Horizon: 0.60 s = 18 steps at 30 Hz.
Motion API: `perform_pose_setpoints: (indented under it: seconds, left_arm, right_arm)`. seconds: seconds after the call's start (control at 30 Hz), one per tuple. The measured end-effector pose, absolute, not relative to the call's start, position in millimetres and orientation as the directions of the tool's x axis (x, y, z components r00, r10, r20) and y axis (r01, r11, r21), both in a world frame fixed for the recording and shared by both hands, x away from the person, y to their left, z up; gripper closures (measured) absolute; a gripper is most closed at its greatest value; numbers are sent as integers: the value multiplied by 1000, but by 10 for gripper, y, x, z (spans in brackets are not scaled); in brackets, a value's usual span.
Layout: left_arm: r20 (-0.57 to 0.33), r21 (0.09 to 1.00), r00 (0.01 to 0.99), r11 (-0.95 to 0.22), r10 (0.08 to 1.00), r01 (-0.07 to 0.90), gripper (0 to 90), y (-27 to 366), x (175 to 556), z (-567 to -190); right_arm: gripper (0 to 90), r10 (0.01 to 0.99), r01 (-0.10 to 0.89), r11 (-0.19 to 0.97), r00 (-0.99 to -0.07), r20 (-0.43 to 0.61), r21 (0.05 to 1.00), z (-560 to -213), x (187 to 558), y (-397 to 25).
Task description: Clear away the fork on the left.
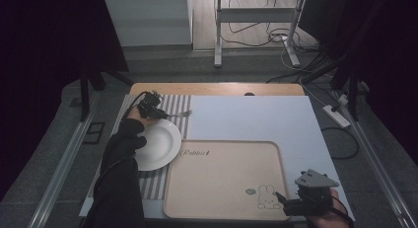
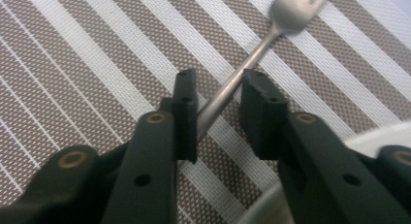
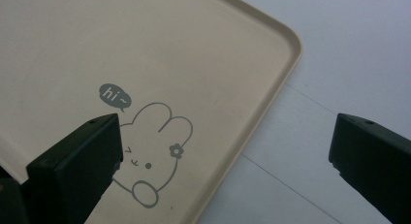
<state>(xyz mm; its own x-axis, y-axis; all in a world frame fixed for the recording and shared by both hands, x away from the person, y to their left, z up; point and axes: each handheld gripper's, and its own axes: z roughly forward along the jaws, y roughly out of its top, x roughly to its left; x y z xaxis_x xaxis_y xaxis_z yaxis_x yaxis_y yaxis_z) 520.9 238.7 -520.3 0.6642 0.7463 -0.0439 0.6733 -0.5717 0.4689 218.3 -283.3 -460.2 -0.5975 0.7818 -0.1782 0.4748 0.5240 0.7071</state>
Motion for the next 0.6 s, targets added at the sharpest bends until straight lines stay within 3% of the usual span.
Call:
perform_pose_setpoints:
  seconds: [0.17, 0.2, 0.33, 0.5, 0.6]
  left_arm:
    - [-75, 478, 697, -588, 713, 653, 827, 2419, 5177, -5161]
    - [-63, 477, 687, -583, 724, 658, 900, 2421, 5168, -5135]
    - [-90, 497, 694, -572, 714, 653, 900, 2432, 5152, -5156]
    - [-20, 507, 693, -590, 721, 628, 892, 2406, 5134, -5156]
    - [-33, 528, 673, -559, 738, 639, 730, 2428, 5151, -5175]
  right_arm:
    - [0, 780, 473, 528, -600, -181, 705, -4604, 2183, -2828]
    - [0, 779, 473, 529, -600, -182, 705, -4605, 2182, -2826]
    - [0, 779, 473, 530, -600, -184, 703, -4605, 2184, -2824]
    - [0, 778, 472, 531, -600, -185, 703, -4604, 2182, -2823]
    - [0, 779, 473, 531, -600, -184, 703, -4605, 2184, -2824]
